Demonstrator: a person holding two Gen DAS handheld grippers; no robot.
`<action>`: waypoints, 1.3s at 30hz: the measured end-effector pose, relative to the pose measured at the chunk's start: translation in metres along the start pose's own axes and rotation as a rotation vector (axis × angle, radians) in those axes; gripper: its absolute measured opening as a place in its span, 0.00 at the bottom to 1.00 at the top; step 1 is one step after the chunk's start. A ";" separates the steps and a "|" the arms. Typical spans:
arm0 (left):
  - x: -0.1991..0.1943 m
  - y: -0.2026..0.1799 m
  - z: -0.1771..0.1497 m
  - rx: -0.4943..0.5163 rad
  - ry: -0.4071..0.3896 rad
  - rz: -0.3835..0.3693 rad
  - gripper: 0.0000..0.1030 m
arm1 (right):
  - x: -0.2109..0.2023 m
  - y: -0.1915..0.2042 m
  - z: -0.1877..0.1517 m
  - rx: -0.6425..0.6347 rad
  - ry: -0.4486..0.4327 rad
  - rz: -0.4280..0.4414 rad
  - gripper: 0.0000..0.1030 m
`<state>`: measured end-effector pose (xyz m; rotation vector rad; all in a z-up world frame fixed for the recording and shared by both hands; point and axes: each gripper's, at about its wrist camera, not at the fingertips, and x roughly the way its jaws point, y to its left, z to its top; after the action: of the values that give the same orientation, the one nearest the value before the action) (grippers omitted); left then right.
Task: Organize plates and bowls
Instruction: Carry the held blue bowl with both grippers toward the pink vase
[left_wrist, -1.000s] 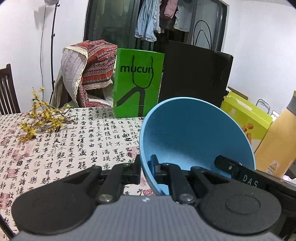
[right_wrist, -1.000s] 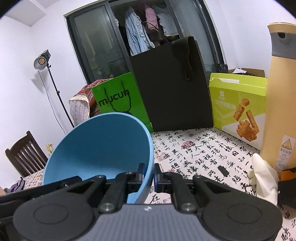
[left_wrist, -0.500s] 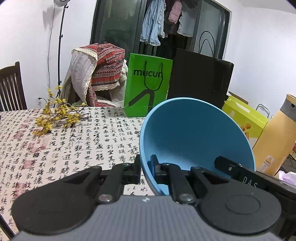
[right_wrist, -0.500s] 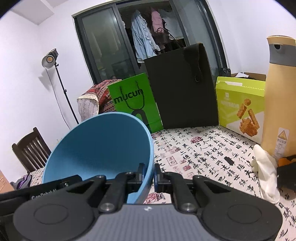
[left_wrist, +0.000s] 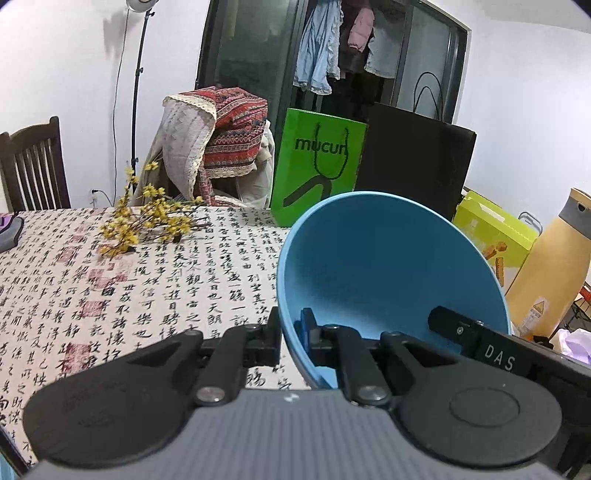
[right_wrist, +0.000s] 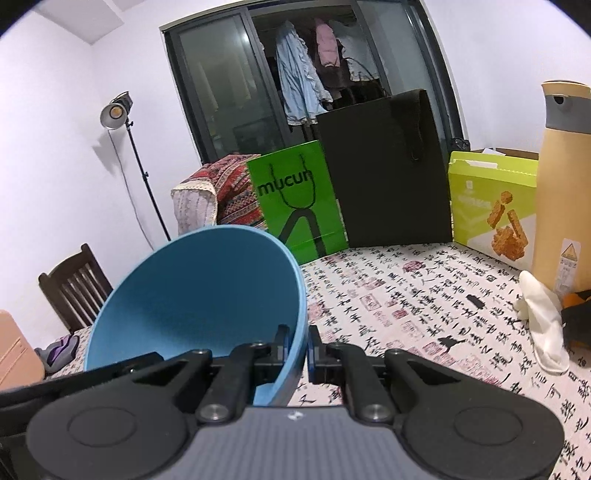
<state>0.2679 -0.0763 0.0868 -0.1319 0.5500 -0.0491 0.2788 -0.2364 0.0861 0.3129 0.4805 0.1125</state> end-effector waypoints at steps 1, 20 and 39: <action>-0.002 0.003 -0.001 -0.002 0.001 0.001 0.10 | -0.001 0.003 -0.002 -0.003 0.000 0.003 0.09; -0.049 0.062 -0.023 -0.058 -0.047 0.056 0.11 | -0.016 0.056 -0.037 -0.058 0.010 0.100 0.09; -0.094 0.105 -0.033 -0.113 -0.104 0.147 0.11 | -0.026 0.103 -0.061 -0.101 0.039 0.231 0.09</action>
<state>0.1718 0.0320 0.0926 -0.2024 0.4570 0.1318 0.2241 -0.1276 0.0794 0.2670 0.4742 0.3667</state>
